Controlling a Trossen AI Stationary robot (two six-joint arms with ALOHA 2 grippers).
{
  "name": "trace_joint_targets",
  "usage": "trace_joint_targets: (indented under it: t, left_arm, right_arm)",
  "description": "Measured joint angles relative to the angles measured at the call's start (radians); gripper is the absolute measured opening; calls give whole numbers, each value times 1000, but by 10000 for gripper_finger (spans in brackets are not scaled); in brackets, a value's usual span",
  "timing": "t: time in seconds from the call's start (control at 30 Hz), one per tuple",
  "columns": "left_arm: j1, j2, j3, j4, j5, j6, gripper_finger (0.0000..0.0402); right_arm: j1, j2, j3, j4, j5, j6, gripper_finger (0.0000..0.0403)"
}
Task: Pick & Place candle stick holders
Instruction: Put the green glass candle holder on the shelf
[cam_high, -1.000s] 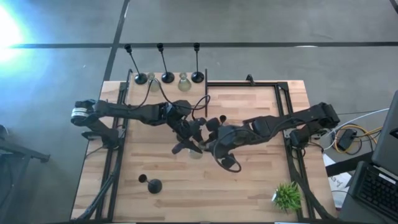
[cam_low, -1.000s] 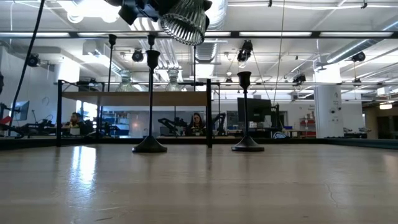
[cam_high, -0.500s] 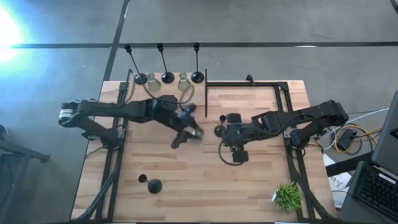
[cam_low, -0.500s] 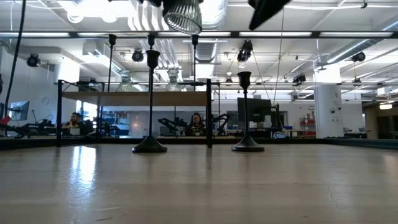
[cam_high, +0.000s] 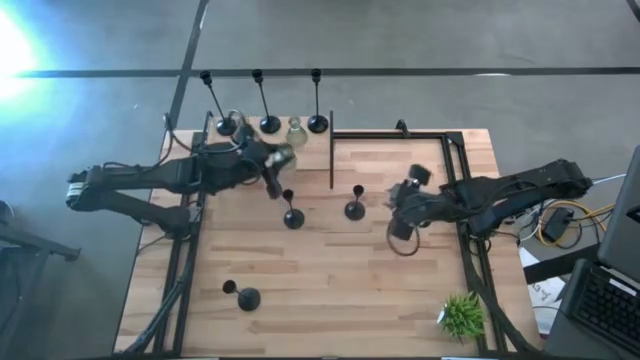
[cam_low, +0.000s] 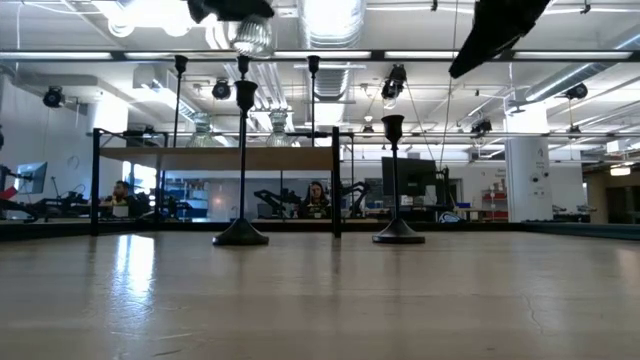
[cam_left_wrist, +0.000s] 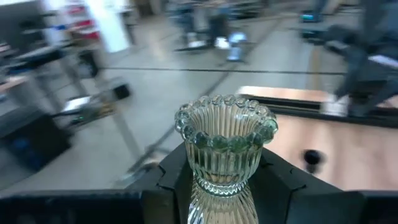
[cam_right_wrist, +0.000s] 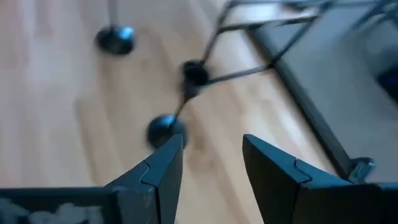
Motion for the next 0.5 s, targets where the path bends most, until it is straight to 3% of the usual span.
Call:
trace_joint_targets:
  t: [0.1, 0.3, 0.5]
  left_arm:
    - [32, -27, -49, 27, -63, -30, 126]
    - [143, -52, -148, 111, -75, -104, 126]
    - [244, -53, -240, 219, -8, -153, 126]
  right_arm:
    - [-1, -103, -71, 89, 52, 10, 154]
    - [-7, -259, -172, 240, 56, -26, 150]
    - [-6, -341, -223, 286, 54, -62, 151]
